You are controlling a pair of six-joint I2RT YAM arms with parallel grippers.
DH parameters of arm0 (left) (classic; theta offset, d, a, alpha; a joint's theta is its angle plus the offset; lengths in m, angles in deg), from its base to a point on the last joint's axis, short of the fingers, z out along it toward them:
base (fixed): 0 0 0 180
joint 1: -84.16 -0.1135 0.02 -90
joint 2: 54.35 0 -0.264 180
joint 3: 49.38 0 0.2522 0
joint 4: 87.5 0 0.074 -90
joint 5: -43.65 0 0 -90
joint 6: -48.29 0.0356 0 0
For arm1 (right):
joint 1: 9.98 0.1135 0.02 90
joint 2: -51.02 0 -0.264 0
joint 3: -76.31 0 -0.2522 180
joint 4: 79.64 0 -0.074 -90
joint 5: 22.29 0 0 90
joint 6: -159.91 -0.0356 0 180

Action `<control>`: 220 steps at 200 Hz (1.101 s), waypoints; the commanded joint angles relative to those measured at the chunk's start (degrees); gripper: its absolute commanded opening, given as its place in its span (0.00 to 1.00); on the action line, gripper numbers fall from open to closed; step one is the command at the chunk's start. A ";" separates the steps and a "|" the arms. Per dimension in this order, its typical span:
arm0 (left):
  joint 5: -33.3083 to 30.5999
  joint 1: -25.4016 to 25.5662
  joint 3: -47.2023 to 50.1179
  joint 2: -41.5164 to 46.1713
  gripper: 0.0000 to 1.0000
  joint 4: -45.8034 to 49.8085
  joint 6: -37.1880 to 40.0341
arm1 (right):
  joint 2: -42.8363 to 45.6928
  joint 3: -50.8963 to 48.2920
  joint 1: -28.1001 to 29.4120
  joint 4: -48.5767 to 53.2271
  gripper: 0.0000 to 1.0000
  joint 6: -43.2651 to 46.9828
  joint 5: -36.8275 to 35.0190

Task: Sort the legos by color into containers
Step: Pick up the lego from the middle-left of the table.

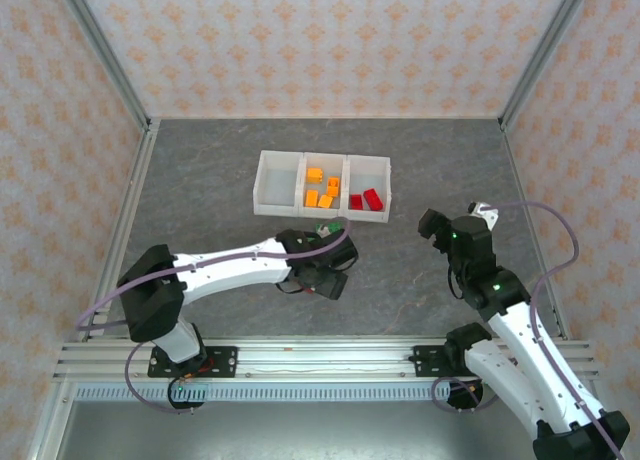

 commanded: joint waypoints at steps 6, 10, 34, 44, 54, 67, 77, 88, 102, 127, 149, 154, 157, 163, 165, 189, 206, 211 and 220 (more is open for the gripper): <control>-1.13 1.15 -1.27 -3.82 0.78 -0.30 -2.84 | 1.03 -0.29 0.12 -0.07 1.00 0.32 -1.33; -1.29 1.16 -1.35 -4.18 0.78 -0.38 -3.09 | 1.08 -0.24 0.07 -0.02 1.00 0.32 -1.34; -2.61 1.12 -1.37 -5.55 0.78 -0.43 -4.14 | 1.38 -0.09 0.06 0.37 1.00 0.50 -1.53; -3.15 1.03 -1.36 -5.90 0.78 -0.43 -4.43 | 1.59 -0.05 0.05 0.46 1.00 0.48 -1.61; -3.59 1.10 -1.44 -6.50 0.78 -0.43 -4.60 | 1.69 -0.08 0.06 0.38 1.00 0.36 -1.65; -4.31 0.88 -1.71 -7.41 0.78 -0.17 -4.88 | 1.78 -0.13 0.04 0.37 1.00 0.25 -1.77; -4.52 0.67 -1.73 -8.16 0.78 0.08 -4.97 | 1.78 -0.18 0.04 0.29 1.00 0.17 -1.71; -5.07 0.35 -1.59 -8.88 0.78 0.51 -5.23 | 1.82 -0.11 0.05 0.37 1.00 0.21 -1.70; -5.38 -0.13 -0.84 -9.21 0.77 0.53 -5.49 | 1.86 0.05 0.06 0.62 1.00 0.24 -1.86; -5.47 -1.83 1.36 -8.22 0.74 -0.62 -6.20 | 2.04 -0.02 0.08 0.81 1.00 0.09 -2.12; -5.30 -3.77 3.08 -7.11 0.73 -1.72 -6.25 | 2.04 -0.05 0.08 0.59 1.00 0.07 -2.15; -5.36 -4.15 3.40 -6.95 0.73 -1.95 -6.14 | 2.04 -0.13 0.05 0.55 1.00 0.05 -2.13; -5.38 -4.35 3.51 -6.86 0.73 -2.00 -6.12 | 2.04 -0.16 0.09 0.50 1.00 -0.01 -2.13; -5.42 -4.66 3.64 -6.79 0.73 -2.17 -5.91 | 2.04 -0.15 0.10 0.46 1.00 -0.06 -2.13; -5.39 -4.77 3.65 -6.76 0.73 -2.32 -5.87 | 2.04 -0.19 0.06 0.41 1.00 -0.09 -2.12; -4.79 -4.82 2.99 -7.01 0.73 -3.39 -4.98 | 1.95 -0.26 0.09 0.42 1.00 -0.08 -2.12; -4.19 -4.82 2.78 -7.52 0.73 -4.40 -5.15 | 1.91 -0.16 0.06 0.50 1.00 -0.15 -2.34; -3.95 -4.83 2.73 -7.83 0.73 -4.73 -5.15 | 1.95 -0.25 0.06 0.46 1.00 -0.22 -2.34; -3.57 -4.85 2.56 -8.41 0.72 -5.08 -5.15 | 1.95 -0.21 0.04 0.46 1.00 -0.23 -2.39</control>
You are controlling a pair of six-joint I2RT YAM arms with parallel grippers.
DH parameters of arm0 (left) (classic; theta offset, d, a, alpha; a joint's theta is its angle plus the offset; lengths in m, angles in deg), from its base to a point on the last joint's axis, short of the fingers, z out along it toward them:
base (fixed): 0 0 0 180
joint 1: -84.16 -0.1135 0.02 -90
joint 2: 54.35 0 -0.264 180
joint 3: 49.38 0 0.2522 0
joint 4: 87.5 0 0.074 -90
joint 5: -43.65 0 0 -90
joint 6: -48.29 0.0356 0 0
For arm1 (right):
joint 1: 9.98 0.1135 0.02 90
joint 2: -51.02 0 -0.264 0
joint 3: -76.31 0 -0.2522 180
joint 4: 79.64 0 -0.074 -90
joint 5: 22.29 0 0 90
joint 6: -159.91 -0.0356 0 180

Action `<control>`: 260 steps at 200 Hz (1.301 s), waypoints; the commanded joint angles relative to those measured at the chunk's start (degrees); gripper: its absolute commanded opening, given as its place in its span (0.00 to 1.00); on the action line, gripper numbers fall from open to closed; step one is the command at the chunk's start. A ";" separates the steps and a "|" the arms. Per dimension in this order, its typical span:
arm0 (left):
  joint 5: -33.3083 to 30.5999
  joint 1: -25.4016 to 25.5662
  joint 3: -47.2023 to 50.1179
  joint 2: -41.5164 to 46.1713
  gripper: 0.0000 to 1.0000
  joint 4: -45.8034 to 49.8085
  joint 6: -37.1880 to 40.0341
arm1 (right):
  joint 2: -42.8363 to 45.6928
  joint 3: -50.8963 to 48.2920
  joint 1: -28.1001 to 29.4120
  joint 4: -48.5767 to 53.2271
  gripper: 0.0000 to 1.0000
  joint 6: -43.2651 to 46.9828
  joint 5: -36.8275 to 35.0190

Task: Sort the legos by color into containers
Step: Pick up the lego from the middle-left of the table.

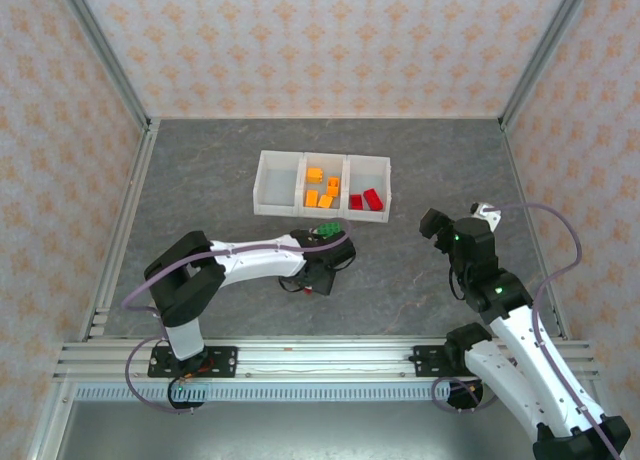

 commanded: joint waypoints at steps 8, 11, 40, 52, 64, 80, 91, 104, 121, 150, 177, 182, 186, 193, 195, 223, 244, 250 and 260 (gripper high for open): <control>0.36 -0.12 -0.42 -0.49 0.71 -2.10 0.13 | 0.56 -0.27 0.13 0.42 1.00 -0.21 -2.01; 0.45 -0.06 -0.54 -0.67 0.70 -2.19 0.17 | 0.56 -0.23 0.02 0.42 1.00 -0.18 -2.11; 0.95 0.05 -0.61 -1.76 0.66 -2.81 0.18 | 0.55 -0.17 0.09 0.51 1.00 -0.21 -2.16; 1.10 0.11 -0.70 -2.23 0.63 -2.91 0.18 | 0.55 -0.28 0.09 0.47 1.00 -0.25 -2.29; 1.03 0.02 -0.69 -2.82 0.61 -2.99 0.02 | 0.55 -0.23 0.04 0.42 1.00 -0.24 -2.25; 1.12 0.05 -0.83 -3.79 0.58 -3.08 -0.04 | 0.55 -0.21 0.12 0.42 1.00 -0.21 -2.34; 1.23 0.16 -1.12 -4.37 0.56 -3.17 0.00 | 0.55 -0.22 0.08 0.42 1.00 -0.21 -2.31; 1.12 0.30 -1.55 -4.74 0.51 -3.10 -0.08 | 0.55 -0.24 0.05 0.41 1.00 -0.23 -2.30; 1.03 0.57 -2.40 -4.84 0.42 -2.85 -0.34 | 0.55 -0.27 0.09 0.34 1.00 -0.10 -2.35; -0.10 1.71 -4.61 -3.99 0.34 -1.59 -0.27 | 0.47 -0.67 0.05 -0.41 1.00 -0.29 -2.58; 0.11 2.19 -6.31 -3.67 0.30 -3.26 -0.60 | 0.62 -0.28 0.09 0.09 1.00 -0.96 -3.78; 0.07 2.23 -6.73 -3.77 0.29 -3.72 -0.76 | 0.72 -0.15 0.11 0.30 1.00 -1.23 -4.11; 0.00 2.19 -7.14 -3.93 0.27 -4.13 -0.87 | 0.86 -0.08 0.05 0.40 1.00 -1.26 -4.15; -0.44 2.20 -8.22 -4.32 0.23 -4.31 -1.20 | 1.14 -0.06 0.05 0.40 1.00 -1.27 -4.22; -0.57 2.23 -8.65 -4.44 0.22 -4.31 -1.28 | 1.23 0.01 0.11 0.48 1.00 -1.26 -4.23; -2.68 2.23 -16.63 -6.42 0.15 -2.65 -1.43 | 3.19 -0.07 0.05 -0.11 1.00 -0.98 -4.49; -5.52 2.04 -25.10 -8.94 0.13 -1.44 0.00 | 4.85 -0.41 0.11 -0.55 1.00 -0.36 -5.11; -6.01 1.94 -27.23 -9.54 0.12 -2.38 0.68 | 5.31 -0.52 0.08 -0.63 1.00 -0.38 -5.36; -6.48 1.59 -30.38 -10.59 0.10 -4.57 1.91 | 6.00 -0.93 0.11 -0.91 1.00 -0.64 -5.81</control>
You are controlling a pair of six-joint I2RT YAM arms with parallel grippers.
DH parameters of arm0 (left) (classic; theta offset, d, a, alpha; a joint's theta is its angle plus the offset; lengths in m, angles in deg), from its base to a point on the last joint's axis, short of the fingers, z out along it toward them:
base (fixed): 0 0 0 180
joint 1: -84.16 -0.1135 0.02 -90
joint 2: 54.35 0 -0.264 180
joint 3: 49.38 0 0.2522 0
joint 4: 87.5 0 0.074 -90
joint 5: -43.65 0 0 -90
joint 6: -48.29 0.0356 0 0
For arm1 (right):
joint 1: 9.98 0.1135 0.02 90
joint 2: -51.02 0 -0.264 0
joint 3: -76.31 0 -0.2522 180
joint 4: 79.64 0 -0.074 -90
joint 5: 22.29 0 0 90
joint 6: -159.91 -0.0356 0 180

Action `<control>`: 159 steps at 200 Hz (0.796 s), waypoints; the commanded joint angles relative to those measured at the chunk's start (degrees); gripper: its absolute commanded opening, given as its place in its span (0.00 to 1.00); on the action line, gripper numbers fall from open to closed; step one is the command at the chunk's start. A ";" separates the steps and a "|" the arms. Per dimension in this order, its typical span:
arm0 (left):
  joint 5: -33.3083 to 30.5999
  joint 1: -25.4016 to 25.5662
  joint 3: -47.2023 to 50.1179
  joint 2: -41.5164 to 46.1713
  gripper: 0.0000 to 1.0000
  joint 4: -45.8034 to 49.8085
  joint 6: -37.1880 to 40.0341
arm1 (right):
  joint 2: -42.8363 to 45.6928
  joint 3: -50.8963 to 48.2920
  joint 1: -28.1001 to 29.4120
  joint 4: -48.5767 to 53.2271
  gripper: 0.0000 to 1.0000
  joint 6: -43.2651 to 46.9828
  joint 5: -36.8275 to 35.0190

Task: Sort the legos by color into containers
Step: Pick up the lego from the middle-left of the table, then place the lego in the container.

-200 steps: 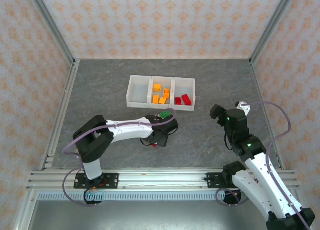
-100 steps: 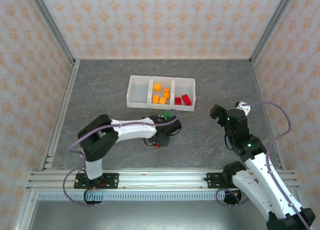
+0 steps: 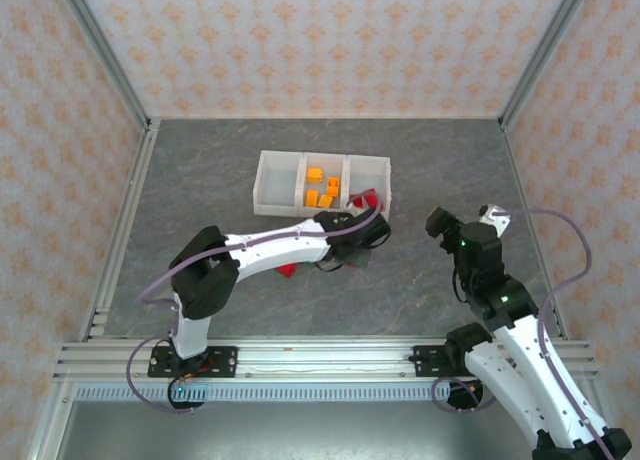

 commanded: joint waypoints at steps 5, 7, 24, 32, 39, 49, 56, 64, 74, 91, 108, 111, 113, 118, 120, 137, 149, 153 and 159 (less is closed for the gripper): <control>-4.79 -0.74 -9.34 -2.94 0.10 -2.43 2.75 | 2.17 -1.18 0.05 -1.19 1.00 -0.11 -2.97; -4.88 -0.86 -10.16 -3.25 0.10 -2.55 2.92 | 2.27 -1.28 0.11 -1.33 1.00 -0.11 -2.95; -7.34 -2.05 -18.11 -6.59 0.09 -2.35 3.81 | 2.97 -1.87 0.04 -2.18 1.00 0.29 -2.98; -8.05 -2.50 -20.83 -7.89 0.09 -3.18 4.38 | 2.95 -1.95 0.00 -2.46 1.00 0.83 -2.84; -8.32 -2.98 -22.65 -8.94 0.09 -4.30 4.87 | 2.86 -1.94 0.05 -2.46 1.00 1.10 -2.94; -8.76 -3.66 -24.60 -10.22 0.09 -6.16 5.03 | 2.86 -1.87 0.05 -2.31 1.00 1.22 -2.80; -9.30 -4.10 -25.43 -10.96 0.09 -7.59 6.81 | 2.86 -1.85 -0.03 -2.12 1.00 1.22 -2.68; -10.32 -4.56 -25.86 -11.65 0.09 -9.35 7.18 | 2.86 -1.62 0.11 -1.81 1.00 1.19 -2.71; -10.84 -5.30 -25.96 -12.40 0.09 -11.61 7.70 | 2.95 -1.52 0.12 -1.36 1.00 0.88 -2.88; -12.66 -7.02 -26.47 -13.79 0.09 -13.51 7.88 | 3.45 -1.43 0.04 -1.07 1.00 0.58 -3.03; -13.07 -9.14 -26.84 -15.16 0.09 -15.59 8.10 | 3.98 -1.43 0.05 -0.98 1.00 0.48 -3.11; -13.13 -9.56 -26.84 -15.35 0.09 -16.07 8.14 | 4.07 -1.41 0.07 -0.90 1.00 0.44 -3.12; -13.09 -9.67 -26.86 -15.50 0.09 -16.38 8.19 | 4.08 -1.40 0.10 -0.89 1.00 0.41 -3.10; -13.00 -10.20 -26.92 -16.04 0.09 -17.14 8.41 | 4.24 -1.34 0.05 -0.84 1.00 0.22 -3.07; -12.95 -10.43 -26.99 -16.26 0.09 -17.46 8.49 | 4.30 -1.41 0.11 -0.80 1.00 0.24 -3.04; -12.04 -11.82 -27.63 -18.06 0.10 -20.34 9.34 | 4.70 -1.34 0.06 -0.64 1.00 -0.10 -2.95; -12.09 -12.32 -28.43 -19.44 0.11 -22.00 10.03 | 4.96 -1.33 0.13 -0.53 1.00 -0.37 -2.96; -12.14 -12.53 -28.69 -20.06 0.12 -22.52 10.32 | 5.05 -1.42 0.10 -0.53 1.00 -0.43 -2.98; -12.41 -12.68 -29.15 -20.74 0.15 -23.22 10.69 | 5.21 -1.49 0.09 -0.60 1.00 -0.51 -3.00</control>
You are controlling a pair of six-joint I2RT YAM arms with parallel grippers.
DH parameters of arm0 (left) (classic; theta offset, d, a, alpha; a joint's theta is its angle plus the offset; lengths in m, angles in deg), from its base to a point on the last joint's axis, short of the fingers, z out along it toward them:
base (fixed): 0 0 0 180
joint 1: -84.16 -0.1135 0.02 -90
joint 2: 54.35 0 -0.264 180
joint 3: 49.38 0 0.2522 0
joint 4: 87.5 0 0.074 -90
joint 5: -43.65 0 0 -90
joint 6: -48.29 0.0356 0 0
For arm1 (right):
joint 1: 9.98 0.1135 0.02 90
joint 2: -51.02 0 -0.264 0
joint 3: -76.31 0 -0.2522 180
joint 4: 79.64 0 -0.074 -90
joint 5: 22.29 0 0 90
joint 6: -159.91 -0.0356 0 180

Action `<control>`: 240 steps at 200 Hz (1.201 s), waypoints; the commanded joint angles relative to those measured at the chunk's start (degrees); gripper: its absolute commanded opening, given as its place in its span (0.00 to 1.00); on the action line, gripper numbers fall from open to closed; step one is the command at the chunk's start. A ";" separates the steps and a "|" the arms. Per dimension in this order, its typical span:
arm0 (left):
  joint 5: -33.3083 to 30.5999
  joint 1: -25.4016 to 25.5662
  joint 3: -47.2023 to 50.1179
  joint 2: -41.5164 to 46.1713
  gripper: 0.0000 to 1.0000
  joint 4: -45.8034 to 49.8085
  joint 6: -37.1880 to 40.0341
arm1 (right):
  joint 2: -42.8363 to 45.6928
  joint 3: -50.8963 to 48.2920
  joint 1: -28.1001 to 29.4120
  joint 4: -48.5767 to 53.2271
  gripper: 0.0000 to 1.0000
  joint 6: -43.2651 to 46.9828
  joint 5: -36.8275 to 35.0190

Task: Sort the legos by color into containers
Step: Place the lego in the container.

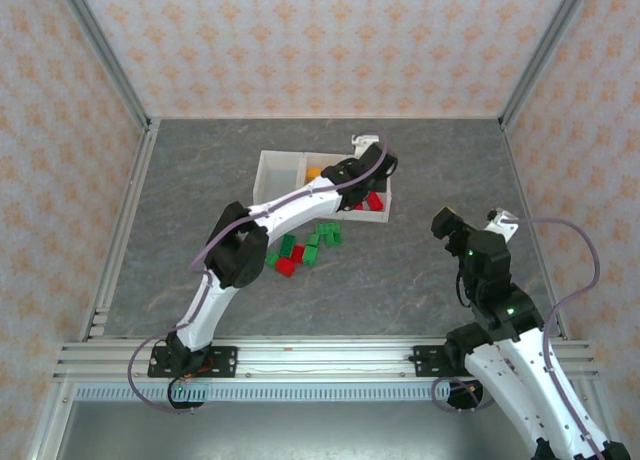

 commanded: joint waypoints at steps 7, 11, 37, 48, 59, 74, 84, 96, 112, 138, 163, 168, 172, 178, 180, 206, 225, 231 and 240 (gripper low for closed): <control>-2.74 -0.70 -3.87 -3.45 0.16 -6.81 2.98 | 1.08 -0.60 0.06 0.08 1.00 -0.79 -1.82; -3.03 -0.85 -4.13 -3.92 0.16 -7.22 3.06 | 1.16 -0.68 0.07 -0.02 1.00 -0.80 -1.95; -3.03 -1.96 -5.59 -6.58 0.16 -9.09 2.32 | 1.22 -0.80 0.06 -0.07 1.00 -0.87 -2.27; -3.03 -2.39 -5.77 -7.33 0.16 -9.86 1.93 | 1.26 -0.87 0.12 -0.12 1.00 -0.62 -2.14; -3.07 -2.78 -5.84 -8.08 0.16 -10.37 1.61 | 1.26 -0.89 0.11 -0.12 1.00 -0.58 -2.17; -2.59 -3.56 -7.17 -9.50 0.16 -9.32 0.04 | 1.26 -0.98 0.07 -0.44 1.00 -0.35 -1.84; -1.12 -4.26 -8.48 -10.43 0.21 -8.30 -1.31 | 1.26 -1.29 0.10 -0.77 1.00 -0.04 -1.50; 0.15 -4.97 -9.51 -11.13 0.31 -7.45 -2.30 | 1.18 -1.56 0.12 -1.15 1.00 0.31 -1.37; 1.01 -5.49 -9.57 -10.76 0.48 -7.43 -2.34 | 1.12 -1.70 0.12 -1.59 1.00 0.71 -1.03; 1.51 -5.53 -9.47 -9.03 0.76 -7.44 -2.32 | 1.17 -1.85 0.13 -1.79 1.00 1.13 -0.58; 2.81 -5.53 -9.40 -6.51 0.92 -5.67 -1.62 | 0.99 -2.20 0.08 -2.40 1.00 1.74 -0.25; 3.04 -5.53 -9.30 -5.85 0.94 -5.17 -1.37 | 0.92 -2.20 0.12 -2.49 1.00 1.73 -0.18; 3.08 -5.49 -9.29 -5.42 0.95 -4.73 -1.17 | 0.84 -2.29 0.11 -2.57 1.00 1.68 -0.09; 3.17 -5.44 -9.21 -4.62 0.97 -3.61 -0.84 | 0.77 -2.38 0.05 -2.74 1.00 1.71 0.10; 3.17 -5.44 -9.16 -4.33 0.98 -3.29 -0.71 | 0.74 -2.38 0.05 -2.82 1.00 1.73 0.22; 3.74 -5.10 -5.51 1.16 0.99 -1.06 1.84 | 0.48 -2.45 0.13 -3.08 1.00 1.50 0.73; 3.83 -4.45 1.18 7.51 0.99 -1.40 3.55 | 0.46 -2.42 0.05 -3.28 1.00 1.71 1.39; 3.35 -4.24 3.50 9.68 0.99 -1.21 3.75 | 0.45 -2.45 0.11 -3.27 1.00 1.76 1.66; 2.37 -3.83 6.94 12.93 0.99 -0.50 3.93 | 0.38 -2.47 0.07 -3.45 1.00 1.77 2.08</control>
